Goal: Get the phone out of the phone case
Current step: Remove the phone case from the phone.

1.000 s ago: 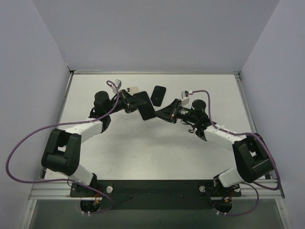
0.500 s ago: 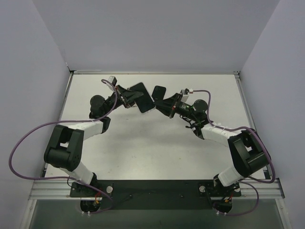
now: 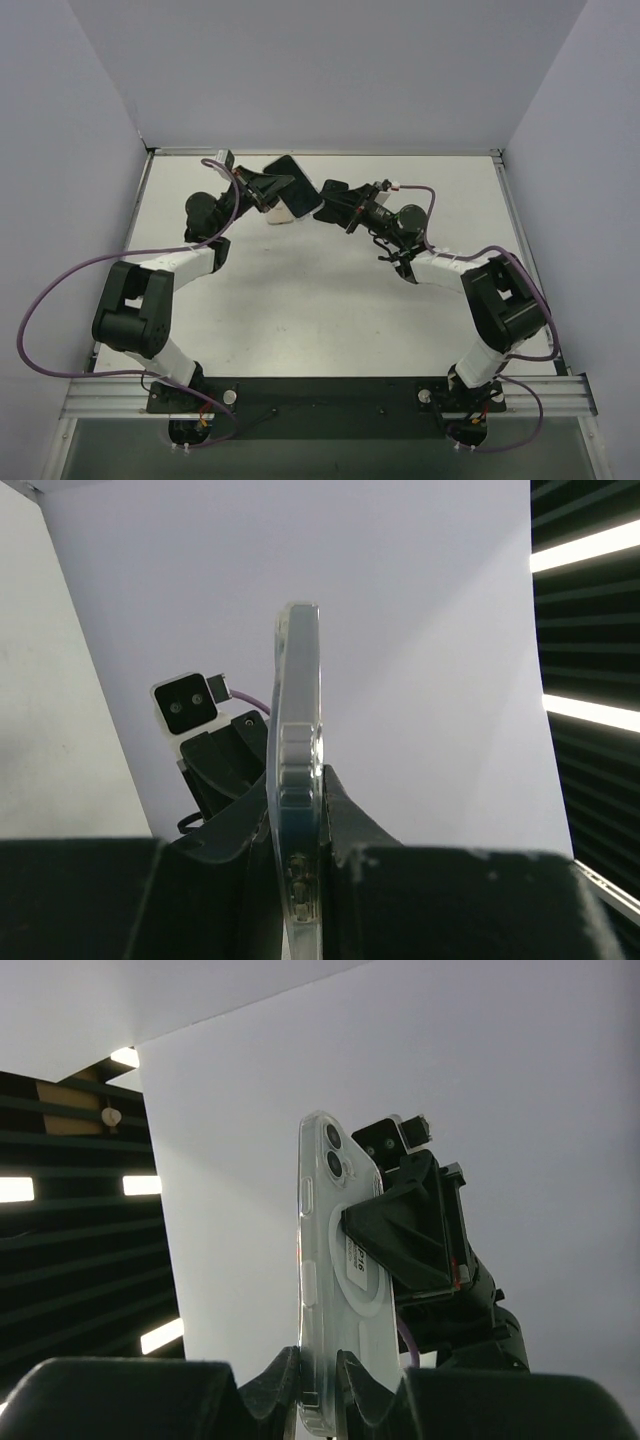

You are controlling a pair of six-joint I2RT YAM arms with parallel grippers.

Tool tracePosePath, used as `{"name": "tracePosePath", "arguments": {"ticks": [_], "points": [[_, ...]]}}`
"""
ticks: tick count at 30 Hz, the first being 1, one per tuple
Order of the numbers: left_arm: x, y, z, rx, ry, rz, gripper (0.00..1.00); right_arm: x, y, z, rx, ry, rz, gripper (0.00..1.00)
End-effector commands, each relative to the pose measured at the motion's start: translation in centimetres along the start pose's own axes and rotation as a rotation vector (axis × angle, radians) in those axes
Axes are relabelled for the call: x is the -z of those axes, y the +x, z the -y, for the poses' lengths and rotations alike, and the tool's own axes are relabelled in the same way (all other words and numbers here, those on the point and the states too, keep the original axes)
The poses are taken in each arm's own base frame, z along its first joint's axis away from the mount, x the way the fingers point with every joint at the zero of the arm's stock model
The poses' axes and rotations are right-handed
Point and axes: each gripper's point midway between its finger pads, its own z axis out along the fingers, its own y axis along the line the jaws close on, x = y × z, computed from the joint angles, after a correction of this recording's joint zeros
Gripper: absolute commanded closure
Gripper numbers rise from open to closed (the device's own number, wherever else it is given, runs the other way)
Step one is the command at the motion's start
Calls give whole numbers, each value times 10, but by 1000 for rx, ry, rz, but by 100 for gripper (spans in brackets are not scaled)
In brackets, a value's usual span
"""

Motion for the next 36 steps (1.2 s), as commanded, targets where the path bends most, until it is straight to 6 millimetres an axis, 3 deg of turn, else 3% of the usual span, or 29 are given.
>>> {"name": "tracePosePath", "arguments": {"ticks": [1,7,15,19,31,36], "points": [[19,50,163,-302,534,-79,100,-10,40,-22,-73,-142,-146,100],[32,54,199,-292,637,-39,100,-24,41,-31,-130,-166,-160,100],[42,59,260,-342,773,0,100,-49,47,-83,-146,-299,-198,100],[47,60,280,-344,822,15,100,-54,43,-87,-160,-315,-188,100],[61,64,322,-295,970,31,100,-66,44,-59,-175,-273,-184,100],[61,69,327,-281,984,19,100,-66,43,-29,-133,-187,-182,100]]}}
